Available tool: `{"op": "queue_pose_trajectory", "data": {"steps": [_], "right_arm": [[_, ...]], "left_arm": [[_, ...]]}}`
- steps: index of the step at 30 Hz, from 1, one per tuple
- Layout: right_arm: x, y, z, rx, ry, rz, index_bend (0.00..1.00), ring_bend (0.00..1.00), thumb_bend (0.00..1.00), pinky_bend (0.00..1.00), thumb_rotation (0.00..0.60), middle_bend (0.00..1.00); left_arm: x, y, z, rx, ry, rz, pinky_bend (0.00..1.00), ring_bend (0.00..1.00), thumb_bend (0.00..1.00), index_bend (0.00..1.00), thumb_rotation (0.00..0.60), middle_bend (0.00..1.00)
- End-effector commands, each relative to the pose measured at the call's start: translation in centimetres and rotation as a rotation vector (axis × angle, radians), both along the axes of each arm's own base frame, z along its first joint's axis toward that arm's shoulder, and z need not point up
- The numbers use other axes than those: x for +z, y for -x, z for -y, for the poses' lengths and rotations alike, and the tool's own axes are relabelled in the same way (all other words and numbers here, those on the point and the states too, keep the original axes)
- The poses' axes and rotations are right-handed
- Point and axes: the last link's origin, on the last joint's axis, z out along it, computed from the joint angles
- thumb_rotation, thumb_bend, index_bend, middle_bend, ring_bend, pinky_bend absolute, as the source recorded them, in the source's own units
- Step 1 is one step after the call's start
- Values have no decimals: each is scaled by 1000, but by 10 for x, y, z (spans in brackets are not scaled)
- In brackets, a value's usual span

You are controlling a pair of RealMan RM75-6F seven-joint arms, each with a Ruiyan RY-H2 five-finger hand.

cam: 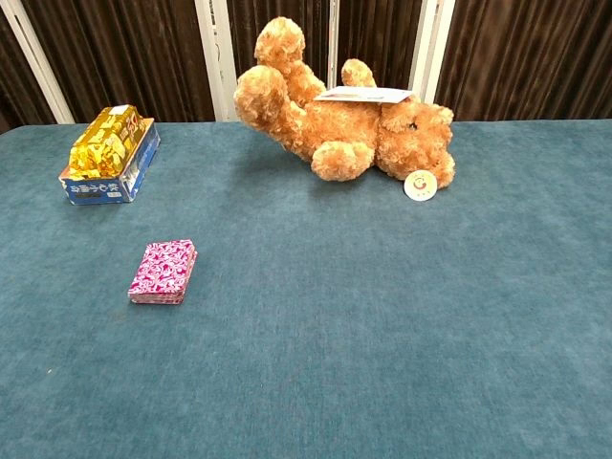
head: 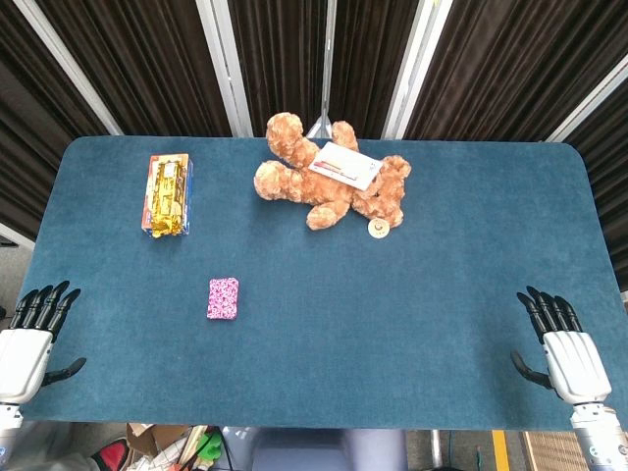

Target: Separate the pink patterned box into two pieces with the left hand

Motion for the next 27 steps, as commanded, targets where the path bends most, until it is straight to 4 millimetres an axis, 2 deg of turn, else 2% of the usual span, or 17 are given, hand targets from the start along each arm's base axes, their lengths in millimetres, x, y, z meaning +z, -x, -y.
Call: {"op": "queue_pose_trajectory", "data": {"steps": [1, 9, 13, 14, 17, 23, 27], "right_arm": [[0, 0, 0, 0, 0, 1, 0, 0, 363, 49, 600, 0], [0, 0, 0, -2, 2, 2, 0, 0, 362, 49, 600, 0], [-1, -1, 0, -1, -2, 3, 0, 0, 362, 49, 600, 0], [-2, -1, 1, -1, -4, 3, 0, 0, 362, 49, 600, 0], [-2, -1, 2, -8, -5, 14, 0, 0, 363, 49, 600, 0], [-2, -1, 1, -6, -10, 19, 0, 0, 362, 49, 600, 0], [1, 1, 2, -16, -4, 35, 0, 0, 363, 49, 600, 0]], "left_arm": [[0, 0, 0, 1, 1, -1, 0, 0, 122, 0, 600, 0], [-2, -1, -2, 3, 12, -5, 0, 0, 122, 0, 600, 0], [-8, -8, -11, -7, 33, -23, 0, 0, 121, 0, 600, 0], [-11, -14, -17, -16, 48, -28, 0, 0, 122, 0, 600, 0], [-29, -43, -52, -17, 111, -51, 0, 0, 135, 6, 600, 0], [-58, -74, -83, 28, 199, -56, 0, 0, 213, 75, 600, 0], [-94, -96, -106, 72, 278, -74, 0, 0, 215, 98, 600, 0]]}}
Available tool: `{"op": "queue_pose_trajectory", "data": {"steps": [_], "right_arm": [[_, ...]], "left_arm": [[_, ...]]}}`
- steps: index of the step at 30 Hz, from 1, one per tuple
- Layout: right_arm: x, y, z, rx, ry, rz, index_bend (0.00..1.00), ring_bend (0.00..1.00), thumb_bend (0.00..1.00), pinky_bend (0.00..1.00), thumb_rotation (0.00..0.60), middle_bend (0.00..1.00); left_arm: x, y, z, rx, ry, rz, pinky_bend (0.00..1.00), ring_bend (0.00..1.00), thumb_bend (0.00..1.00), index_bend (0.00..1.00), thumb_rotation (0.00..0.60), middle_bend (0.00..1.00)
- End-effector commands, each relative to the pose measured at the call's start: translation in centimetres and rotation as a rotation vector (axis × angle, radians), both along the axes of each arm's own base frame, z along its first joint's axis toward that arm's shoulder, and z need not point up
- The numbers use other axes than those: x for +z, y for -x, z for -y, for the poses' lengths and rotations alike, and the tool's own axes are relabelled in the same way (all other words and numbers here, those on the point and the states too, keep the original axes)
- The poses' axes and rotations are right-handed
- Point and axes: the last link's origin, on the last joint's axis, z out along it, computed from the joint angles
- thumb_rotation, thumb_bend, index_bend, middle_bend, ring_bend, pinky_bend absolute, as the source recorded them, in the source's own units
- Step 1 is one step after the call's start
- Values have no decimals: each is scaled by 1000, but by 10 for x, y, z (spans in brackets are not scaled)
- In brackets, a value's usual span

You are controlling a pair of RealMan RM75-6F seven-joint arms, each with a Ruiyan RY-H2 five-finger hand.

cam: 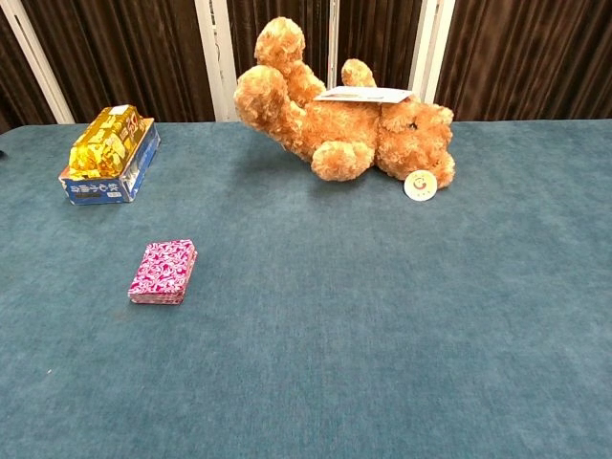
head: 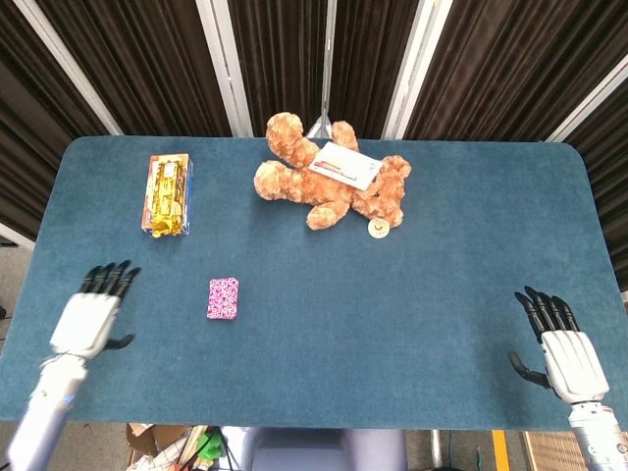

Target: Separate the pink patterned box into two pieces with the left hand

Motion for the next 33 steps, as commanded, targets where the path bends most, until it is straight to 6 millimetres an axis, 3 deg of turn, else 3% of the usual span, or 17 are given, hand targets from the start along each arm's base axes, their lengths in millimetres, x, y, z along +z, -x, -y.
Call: {"op": "queue_pose_trajectory", "data": {"steps": [1, 10, 19, 33], "right_arm": [[1, 1, 0, -5, 2, 8, 0, 0, 363, 49, 600, 0], [1, 0, 1, -5, -6, 22, 0, 0, 363, 49, 600, 0], [1, 0, 1, -5, -9, 27, 0, 0, 362, 49, 600, 0], [1, 0, 1, -7, -11, 32, 0, 0, 363, 49, 600, 0]], "left_arm": [[-42, -41, -30, 13, 100, 1, 0, 0, 215, 101, 600, 0], [-95, -75, -54, 89, 156, -47, 0, 0, 259, 156, 600, 0], [-115, -87, -60, 99, 171, -76, 0, 0, 290, 182, 600, 0], [-121, -86, -69, 112, 154, -98, 0, 0, 290, 165, 600, 0]]}}
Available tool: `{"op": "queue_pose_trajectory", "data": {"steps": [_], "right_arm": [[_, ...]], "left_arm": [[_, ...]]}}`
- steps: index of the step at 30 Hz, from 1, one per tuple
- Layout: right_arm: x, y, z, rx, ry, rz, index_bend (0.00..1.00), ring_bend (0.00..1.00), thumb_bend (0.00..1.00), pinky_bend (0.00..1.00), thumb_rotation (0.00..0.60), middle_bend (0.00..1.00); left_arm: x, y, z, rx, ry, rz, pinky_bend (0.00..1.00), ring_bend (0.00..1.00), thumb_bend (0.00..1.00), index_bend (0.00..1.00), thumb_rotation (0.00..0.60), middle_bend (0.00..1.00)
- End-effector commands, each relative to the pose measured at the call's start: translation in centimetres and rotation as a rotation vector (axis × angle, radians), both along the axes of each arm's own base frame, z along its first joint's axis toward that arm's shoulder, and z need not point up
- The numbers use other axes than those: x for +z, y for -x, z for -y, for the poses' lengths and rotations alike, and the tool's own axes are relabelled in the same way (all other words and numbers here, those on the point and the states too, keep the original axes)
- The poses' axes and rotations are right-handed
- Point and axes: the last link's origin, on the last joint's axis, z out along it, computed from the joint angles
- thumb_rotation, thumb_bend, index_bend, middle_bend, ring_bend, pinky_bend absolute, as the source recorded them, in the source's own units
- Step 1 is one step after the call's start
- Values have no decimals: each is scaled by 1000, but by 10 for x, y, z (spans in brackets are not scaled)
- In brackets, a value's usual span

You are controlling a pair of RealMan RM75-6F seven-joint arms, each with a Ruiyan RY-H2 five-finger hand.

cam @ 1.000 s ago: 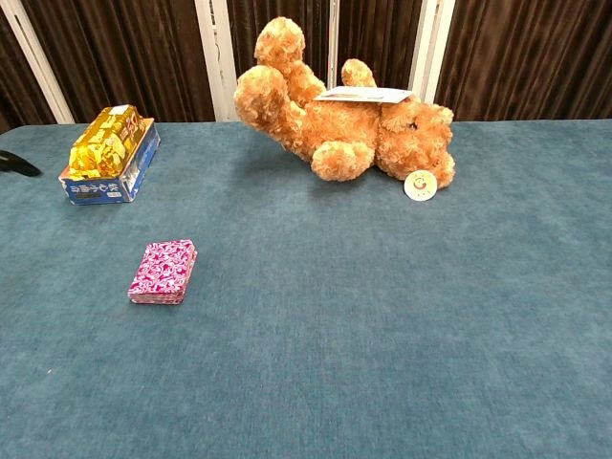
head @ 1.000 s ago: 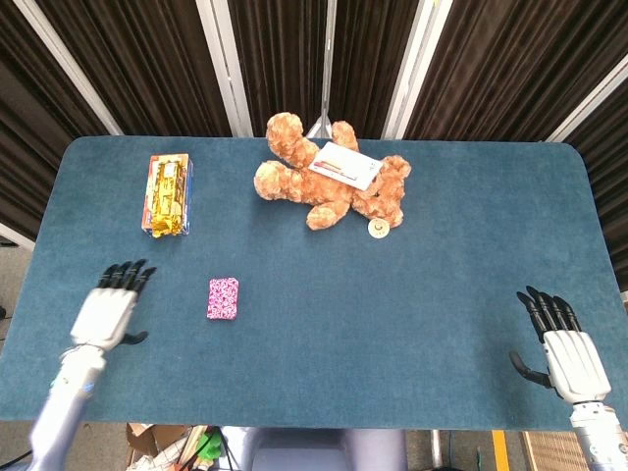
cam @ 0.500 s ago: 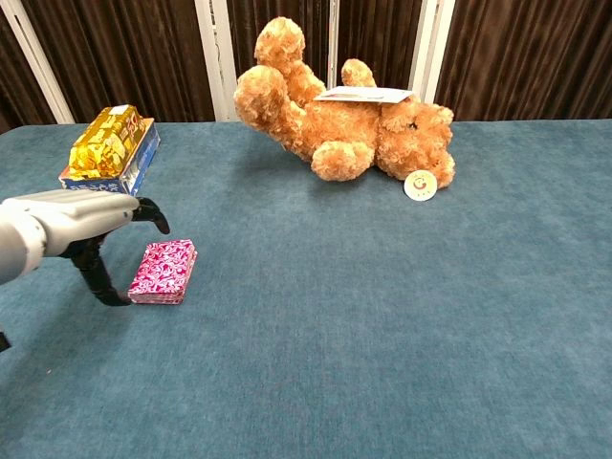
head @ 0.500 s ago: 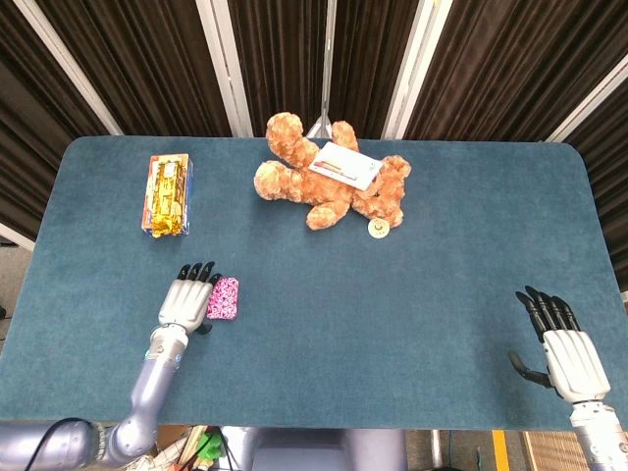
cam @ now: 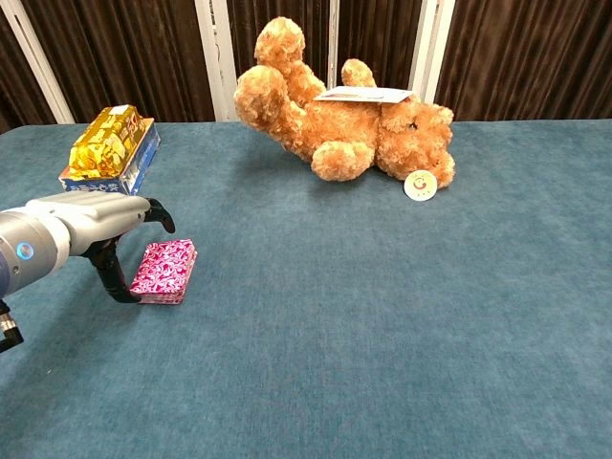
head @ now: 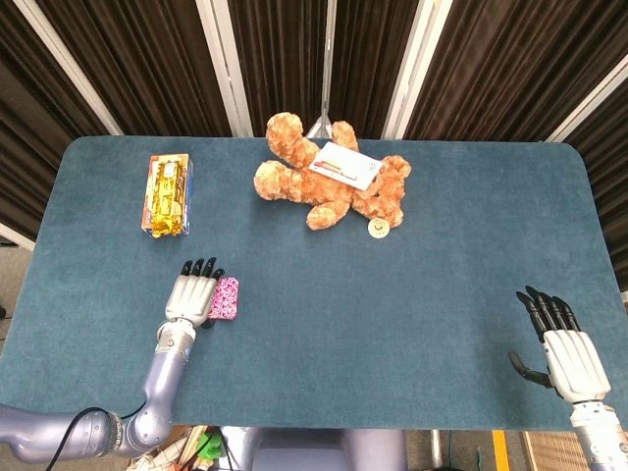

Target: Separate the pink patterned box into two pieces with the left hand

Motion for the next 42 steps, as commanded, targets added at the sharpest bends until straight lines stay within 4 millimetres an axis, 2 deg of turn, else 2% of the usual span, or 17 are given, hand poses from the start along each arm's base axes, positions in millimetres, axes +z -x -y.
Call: {"op": "queue_pose_trajectory", "data": {"steps": [1, 8, 11, 15, 19, 25, 29, 34, 42], "right_arm": [[0, 0, 0, 0, 0, 0, 0, 0, 363, 49, 600, 0], [0, 0, 0, -1, 0, 4, 0, 0, 362, 49, 600, 0], [1, -1, 0, 0, -1, 5, 0, 0, 362, 49, 600, 0], [0, 0, -1, 0, -1, 6, 0, 0, 363, 49, 600, 0], [1, 0, -1, 2, 0, 6, 0, 0, 363, 49, 600, 0], [1, 0, -1, 1, 0, 6, 0, 0, 363, 49, 600, 0], [1, 0, -2, 0, -2, 6, 0, 0, 362, 49, 600, 0], [0, 0, -2, -4, -2, 6, 0, 0, 363, 49, 600, 0], [0, -1, -2, -5, -1, 5, 0, 0, 362, 49, 600, 0]], "left_arm": [[-2, 0, -1, 2, 3, -1, 0, 0, 290, 166, 600, 0], [-11, -3, -3, 11, 19, -2, 0, 0, 307, 184, 600, 0], [-15, -3, -3, 16, 22, -5, 0, 0, 345, 256, 600, 0], [-17, -5, -3, 14, 16, 6, 0, 0, 408, 411, 600, 0], [-13, -10, -2, -6, -5, 58, 0, 0, 425, 457, 600, 0], [6, -11, 2, -35, -29, 104, 0, 0, 429, 489, 600, 0], [22, -2, 7, -39, -39, 95, 0, 0, 429, 506, 600, 0], [40, 21, 14, -27, -43, 64, 0, 0, 429, 507, 600, 0], [47, 54, 20, 24, -31, 40, 0, 0, 427, 489, 600, 0]]}}
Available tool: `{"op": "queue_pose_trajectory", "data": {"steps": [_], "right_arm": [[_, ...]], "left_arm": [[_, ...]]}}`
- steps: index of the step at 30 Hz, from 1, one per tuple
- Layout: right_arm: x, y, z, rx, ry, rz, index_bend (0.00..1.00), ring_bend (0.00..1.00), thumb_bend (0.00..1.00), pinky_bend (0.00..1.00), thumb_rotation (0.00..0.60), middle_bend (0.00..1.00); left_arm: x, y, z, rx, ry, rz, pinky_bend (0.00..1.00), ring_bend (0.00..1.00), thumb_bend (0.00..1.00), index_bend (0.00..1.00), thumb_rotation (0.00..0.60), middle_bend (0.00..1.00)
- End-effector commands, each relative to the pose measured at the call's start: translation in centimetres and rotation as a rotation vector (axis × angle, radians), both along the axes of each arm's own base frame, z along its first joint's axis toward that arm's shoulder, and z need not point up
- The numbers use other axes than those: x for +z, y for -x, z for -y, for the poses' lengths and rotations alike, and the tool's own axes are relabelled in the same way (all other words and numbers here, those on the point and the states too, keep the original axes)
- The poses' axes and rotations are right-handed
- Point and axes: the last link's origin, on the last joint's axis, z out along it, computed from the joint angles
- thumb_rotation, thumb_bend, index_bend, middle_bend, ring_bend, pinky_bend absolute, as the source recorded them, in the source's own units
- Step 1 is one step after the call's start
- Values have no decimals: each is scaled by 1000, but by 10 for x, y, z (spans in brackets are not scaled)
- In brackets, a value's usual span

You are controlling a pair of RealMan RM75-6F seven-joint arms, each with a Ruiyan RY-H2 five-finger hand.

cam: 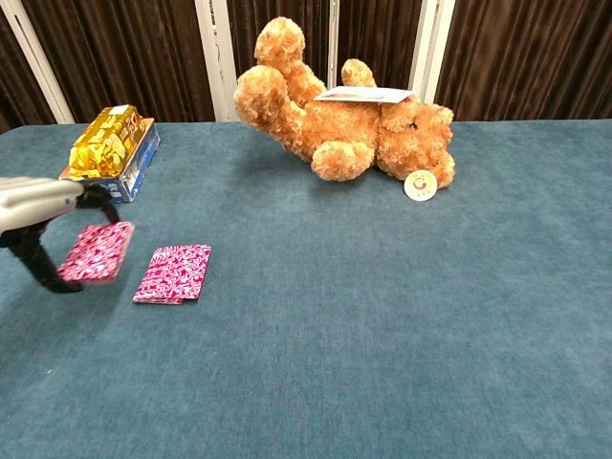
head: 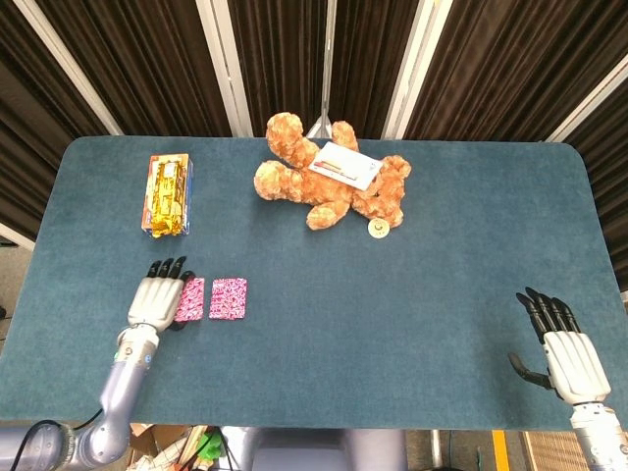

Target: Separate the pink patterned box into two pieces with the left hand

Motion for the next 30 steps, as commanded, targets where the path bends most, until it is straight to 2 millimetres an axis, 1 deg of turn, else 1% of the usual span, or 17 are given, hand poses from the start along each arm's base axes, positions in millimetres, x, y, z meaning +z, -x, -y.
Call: {"op": "queue_pose_trajectory", "data": {"steps": [1, 5, 7, 8, 11, 16, 22, 27, 30], "right_arm": [[0, 0, 0, 0, 0, -1, 0, 0, 362, 49, 600, 0], [0, 0, 0, -2, 1, -1, 0, 0, 362, 49, 600, 0], [0, 0, 0, -3, 1, -1, 0, 0, 363, 49, 600, 0], [0, 0, 0, -3, 2, -1, 0, 0, 363, 49, 600, 0], [0, 0, 0, -2, 2, -1, 0, 0, 362, 49, 600, 0], [0, 0, 0, -1, 2, -1, 0, 0, 363, 49, 600, 0], [0, 0, 0, 0, 2, 0, 0, 0, 362, 49, 600, 0], [0, 0, 0, -1, 1, -1, 0, 0, 362, 49, 600, 0], [0, 0, 0, -1, 2, -1, 0, 0, 362, 49, 600, 0]], "left_arm": [[-1, 12, 3, 20, 12, -12, 0, 0, 424, 475, 600, 0], [-5, 22, 4, 35, 27, -19, 0, 0, 392, 390, 600, 0], [-7, 25, 4, 41, 33, -30, 0, 0, 337, 323, 600, 0], [-7, 26, 4, 45, 36, -38, 0, 0, 322, 307, 600, 0], [-7, 28, 3, 53, 43, -57, 0, 0, 284, 262, 600, 0], [-4, 29, 3, 68, 58, -80, 0, 0, 235, 146, 600, 0], [1, 24, -1, 75, 51, -78, 0, 0, 235, 129, 600, 0], [3, 7, -7, 51, 39, -49, 0, 0, 235, 129, 600, 0], [-1, -6, -9, 25, 47, -43, 0, 0, 235, 141, 600, 0]]}}
